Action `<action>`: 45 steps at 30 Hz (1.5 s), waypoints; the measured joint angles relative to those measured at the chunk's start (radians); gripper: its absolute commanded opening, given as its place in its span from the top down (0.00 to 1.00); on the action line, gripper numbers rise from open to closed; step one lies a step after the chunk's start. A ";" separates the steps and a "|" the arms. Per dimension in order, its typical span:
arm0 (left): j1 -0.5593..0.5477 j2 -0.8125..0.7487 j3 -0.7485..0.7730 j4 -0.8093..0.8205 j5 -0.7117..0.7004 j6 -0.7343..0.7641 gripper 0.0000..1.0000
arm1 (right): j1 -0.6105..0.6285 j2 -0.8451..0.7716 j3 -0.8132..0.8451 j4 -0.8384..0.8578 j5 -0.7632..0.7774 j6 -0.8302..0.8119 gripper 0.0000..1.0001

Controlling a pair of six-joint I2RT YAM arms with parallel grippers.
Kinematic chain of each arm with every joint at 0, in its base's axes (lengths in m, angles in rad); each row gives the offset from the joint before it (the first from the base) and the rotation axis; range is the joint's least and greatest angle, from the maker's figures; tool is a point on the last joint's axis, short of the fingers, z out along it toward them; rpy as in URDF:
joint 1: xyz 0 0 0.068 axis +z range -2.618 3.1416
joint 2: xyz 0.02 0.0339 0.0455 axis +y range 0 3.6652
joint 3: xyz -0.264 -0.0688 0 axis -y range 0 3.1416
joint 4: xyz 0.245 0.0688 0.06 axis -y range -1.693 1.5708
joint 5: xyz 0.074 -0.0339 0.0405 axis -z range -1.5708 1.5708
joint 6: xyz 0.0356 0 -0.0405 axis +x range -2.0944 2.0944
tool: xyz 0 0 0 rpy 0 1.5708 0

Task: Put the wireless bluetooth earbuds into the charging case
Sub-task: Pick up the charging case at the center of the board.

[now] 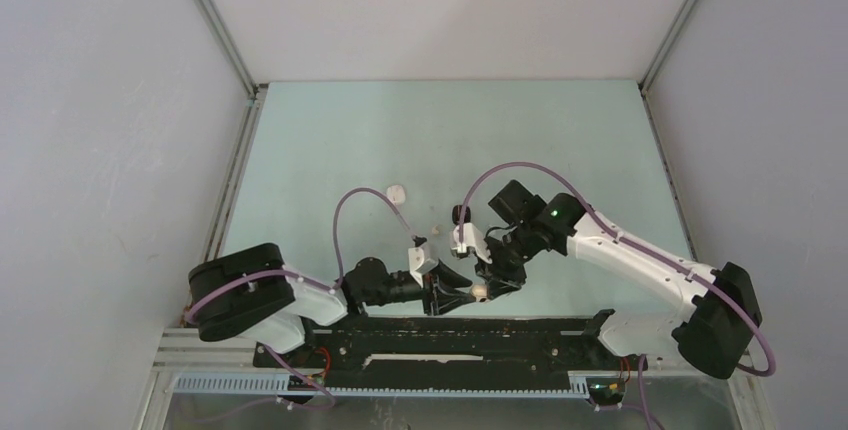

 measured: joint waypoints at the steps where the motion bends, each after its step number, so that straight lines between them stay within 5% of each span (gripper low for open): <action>1: -0.005 -0.004 0.000 -0.009 -0.005 0.008 0.52 | 0.015 0.000 0.011 -0.010 0.027 -0.003 0.97; 11: -0.107 -0.021 0.016 -0.121 -0.106 0.132 0.51 | 0.074 0.000 0.085 -0.076 0.147 -0.001 0.97; 28: -0.162 0.031 0.019 -0.027 -0.225 0.172 0.55 | 0.102 0.032 0.094 -0.082 0.157 0.032 0.97; 45: -0.165 0.055 0.019 -0.002 -0.222 0.171 0.87 | 0.113 0.055 0.094 -0.082 0.165 0.039 0.93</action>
